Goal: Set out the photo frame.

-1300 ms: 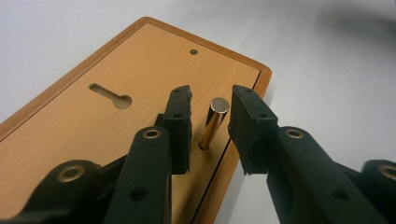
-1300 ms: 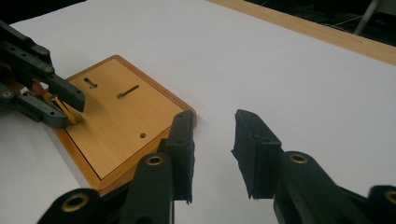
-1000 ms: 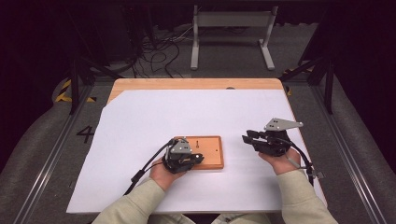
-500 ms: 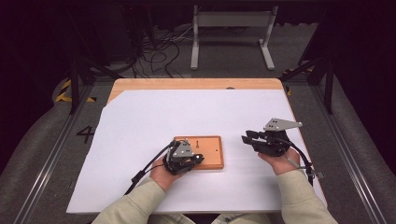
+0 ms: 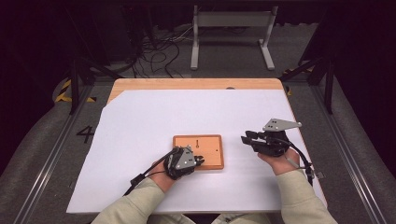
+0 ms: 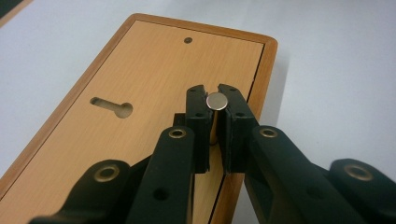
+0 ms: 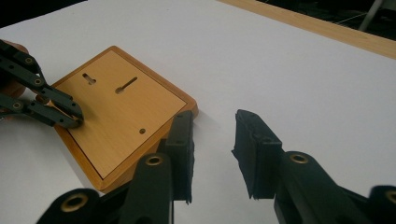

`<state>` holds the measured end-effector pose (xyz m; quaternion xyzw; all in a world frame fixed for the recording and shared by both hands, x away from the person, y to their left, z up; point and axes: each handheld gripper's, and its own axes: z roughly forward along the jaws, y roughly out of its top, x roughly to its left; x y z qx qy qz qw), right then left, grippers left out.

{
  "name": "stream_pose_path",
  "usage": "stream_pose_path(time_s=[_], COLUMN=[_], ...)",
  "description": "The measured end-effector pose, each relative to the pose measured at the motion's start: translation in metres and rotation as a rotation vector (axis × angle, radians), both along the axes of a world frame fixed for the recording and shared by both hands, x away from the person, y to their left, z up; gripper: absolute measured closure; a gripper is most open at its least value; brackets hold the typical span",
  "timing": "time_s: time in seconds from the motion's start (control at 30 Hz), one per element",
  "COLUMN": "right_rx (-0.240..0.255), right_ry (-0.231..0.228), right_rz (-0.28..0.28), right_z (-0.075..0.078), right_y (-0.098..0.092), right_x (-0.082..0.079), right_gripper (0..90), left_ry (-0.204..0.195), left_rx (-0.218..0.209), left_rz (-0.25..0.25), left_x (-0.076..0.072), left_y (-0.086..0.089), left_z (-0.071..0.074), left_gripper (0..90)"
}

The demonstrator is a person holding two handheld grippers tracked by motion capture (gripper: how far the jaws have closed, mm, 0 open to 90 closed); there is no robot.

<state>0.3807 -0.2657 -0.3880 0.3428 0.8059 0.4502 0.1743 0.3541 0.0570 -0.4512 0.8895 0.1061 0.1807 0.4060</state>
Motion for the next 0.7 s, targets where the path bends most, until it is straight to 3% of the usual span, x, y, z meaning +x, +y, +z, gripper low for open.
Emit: stream_pose_path(time_s=[0.13, 0.3, 0.47, 0.57, 0.7], right_rx=[-0.003, -0.004, -0.041, -0.045, -0.039], right_ry=[0.001, 0.004, 0.003, 0.021, 0.063], right_rz=[0.004, 0.014, 0.067, 0.102, 0.130], right_z=[0.000, -0.001, 0.000, 0.001, 0.002], right_y=[0.001, 0.002, 0.012, 0.019, 0.027], right_x=[-0.001, -0.001, -0.001, 0.001, 0.007], right_gripper=[67.8, 66.7, 63.6, 60.2, 54.2], left_ry=[-0.060, -0.091, -0.148, -0.180, -0.186], left_rx=[0.023, 0.030, 0.026, 0.030, 0.031], left_rz=[-0.014, -0.025, -0.029, -0.041, -0.042], left_x=[-0.006, -0.010, -0.014, -0.017, -0.018], left_y=[-0.001, 0.000, 0.000, 0.001, 0.001], left_z=[-0.001, -0.002, -0.006, -0.007, -0.008], left_gripper=[83.7, 83.7, 83.8, 83.8, 83.9])
